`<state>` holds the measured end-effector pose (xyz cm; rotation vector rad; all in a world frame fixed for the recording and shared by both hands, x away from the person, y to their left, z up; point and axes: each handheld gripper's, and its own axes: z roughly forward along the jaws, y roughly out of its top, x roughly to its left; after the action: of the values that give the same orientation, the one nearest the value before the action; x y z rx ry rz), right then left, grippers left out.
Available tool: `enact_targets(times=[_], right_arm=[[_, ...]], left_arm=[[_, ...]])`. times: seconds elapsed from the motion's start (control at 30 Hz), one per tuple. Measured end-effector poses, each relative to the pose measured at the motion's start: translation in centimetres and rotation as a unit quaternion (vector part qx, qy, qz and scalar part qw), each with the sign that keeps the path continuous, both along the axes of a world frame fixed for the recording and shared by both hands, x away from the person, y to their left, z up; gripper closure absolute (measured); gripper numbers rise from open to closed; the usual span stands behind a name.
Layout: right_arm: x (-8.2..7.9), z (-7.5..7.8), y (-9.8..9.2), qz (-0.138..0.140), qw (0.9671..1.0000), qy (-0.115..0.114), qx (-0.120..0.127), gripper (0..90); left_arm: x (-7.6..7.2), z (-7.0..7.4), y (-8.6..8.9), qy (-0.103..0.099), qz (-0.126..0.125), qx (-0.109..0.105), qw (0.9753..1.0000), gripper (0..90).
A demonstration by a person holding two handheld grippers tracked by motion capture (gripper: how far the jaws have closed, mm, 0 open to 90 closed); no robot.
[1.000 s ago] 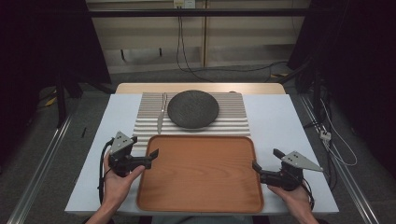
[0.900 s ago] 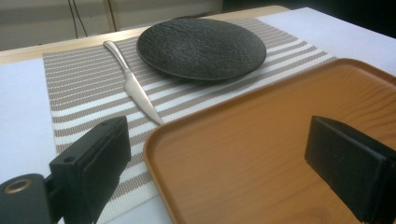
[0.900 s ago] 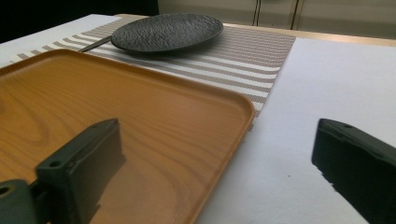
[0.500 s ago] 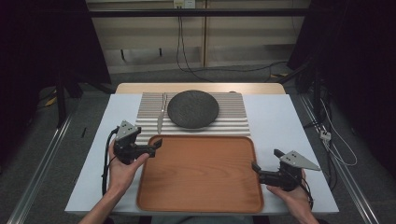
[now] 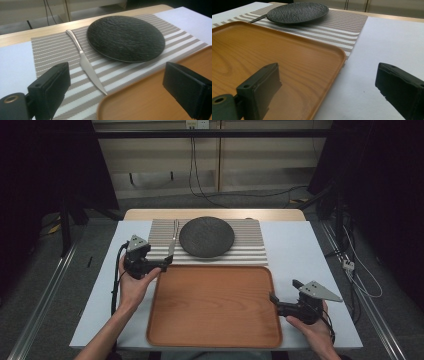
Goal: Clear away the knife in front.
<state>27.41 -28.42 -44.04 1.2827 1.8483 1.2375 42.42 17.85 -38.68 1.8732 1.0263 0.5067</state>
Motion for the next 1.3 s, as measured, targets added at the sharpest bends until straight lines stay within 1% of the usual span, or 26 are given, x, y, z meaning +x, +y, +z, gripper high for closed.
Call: enact_targets(times=[0.07,0.1,0.13,0.23,0.33,0.37,0.47,0.5,0.53,0.57,0.6,0.63,0.7,0.77,0.8,0.87,0.9,0.93,1.0,1.03,1.07,1.1,1.13,1.2,1.27,1.3], right_arm=[[0.0,0.0,0.0,0.002,1.0000,0.000,0.003,4.9],[0.0,0.0,0.0,0.002,1.0000,0.000,0.003,5.1],[0.0,0.0,0.0,0.001,1.0000,0.002,0.004,4.9],[0.0,0.1,0.0,0.000,1.0000,0.003,0.005,4.7],[0.0,0.1,0.0,0.000,1.0000,0.002,0.006,4.7],[0.1,0.1,0.0,-0.001,1.0000,0.002,0.006,4.6],[0.1,0.1,0.0,0.002,1.0000,0.003,0.006,4.5],[0.1,0.1,0.0,0.002,1.0000,0.003,0.006,4.5],[0.1,0.1,0.0,0.003,1.0000,0.004,0.007,4.5],[0.1,0.1,0.0,0.003,1.0000,0.004,0.007,4.5],[0.1,0.1,0.0,0.002,1.0000,0.004,0.007,4.5],[0.1,0.1,0.0,0.001,1.0000,0.005,0.008,4.5],[0.1,0.1,0.0,0.001,1.0000,0.005,0.007,4.5],[0.1,0.1,0.0,0.001,1.0000,0.005,0.007,4.5],[0.1,0.1,-0.1,0.001,1.0000,0.005,0.007,4.4],[0.1,0.1,-0.1,0.001,1.0000,0.004,0.007,4.4],[0.1,0.1,-0.1,0.001,1.0000,0.004,0.007,4.3],[0.1,0.1,-0.1,0.002,1.0000,0.005,0.008,4.3],[0.1,0.1,-0.1,0.001,1.0000,0.005,0.007,4.3],[0.1,0.1,-0.1,0.002,1.0000,0.007,0.006,4.3],[0.1,0.1,-0.1,0.003,0.9999,0.008,0.006,4.3],[0.1,0.1,0.0,0.004,1.0000,0.007,0.005,4.3],[0.1,0.1,0.0,0.005,1.0000,0.006,0.004,4.3],[0.2,0.1,0.0,0.006,1.0000,0.006,0.003,4.3],[0.2,0.1,0.0,0.004,1.0000,0.007,0.004,4.3],[0.2,0.1,-0.1,0.004,0.9999,0.008,0.006,4.4]], left_arm=[[0.5,0.0,0.2,0.001,0.001,0.005,1.0000,7.6],[0.8,0.0,0.2,0.004,0.006,-0.003,1.0000,7.1],[0.8,0.0,0.2,0.004,0.006,-0.003,1.0000,6.9],[1.7,0.0,0.3,0.004,0.011,0.004,0.9999,6.9],[2.2,0.0,0.2,0.006,0.012,-0.002,0.9999,7.1],[2.7,0.2,0.0,0.006,0.016,0.006,0.9998,7.1],[3.5,0.4,-0.2,0.004,0.020,0.010,0.9997,8.6],[3.5,0.4,-0.2,0.004,0.020,0.010,0.9997,8.8],[3.9,0.5,-0.2,0.009,0.021,0.001,0.9997,8.8],[4.5,0.8,-0.5,0.013,0.020,0.012,0.9996,8.7],[4.5,0.8,-0.5,0.013,0.020,0.012,0.9996,8.9],[5.2,0.9,-0.8,0.008,0.027,0.025,0.9993,9.5],[5.9,1.0,-0.8,0.017,0.028,0.018,0.9993,11.1],[6.3,0.9,-0.9,0.020,0.032,0.021,0.9991,11.3],[6.7,0.9,-0.9,0.022,0.035,0.027,0.9988,11.4],[7.8,0.5,-1.1,0.030,0.039,0.040,0.9980,11.7],[7.8,0.5,-1.1,0.030,0.039,0.040,0.9980,11.4],[8.2,0.4,-1.2,0.034,0.040,0.042,0.9977,11.7],[9.0,0.1,-1.3,0.047,0.045,0.038,0.9971,11.0],[9.3,-0.1,-1.4,0.048,0.044,0.036,0.9972,12.7],[9.6,-0.2,-1.5,0.046,0.047,0.040,0.9970,13.3],[10.0,-0.3,-1.7,0.042,0.051,0.047,0.9967,13.1],[10.7,-0.5,-1.9,0.043,0.051,0.058,0.9961,13.7],[11.0,-0.7,-2.1,0.042,0.055,0.059,0.9959,14.5],[11.7,-0.9,-2.2,0.046,0.059,0.063,0.9952,14.9],[12.1,-1.1,-2.3,0.051,0.062,0.069,0.9944,15.7]])
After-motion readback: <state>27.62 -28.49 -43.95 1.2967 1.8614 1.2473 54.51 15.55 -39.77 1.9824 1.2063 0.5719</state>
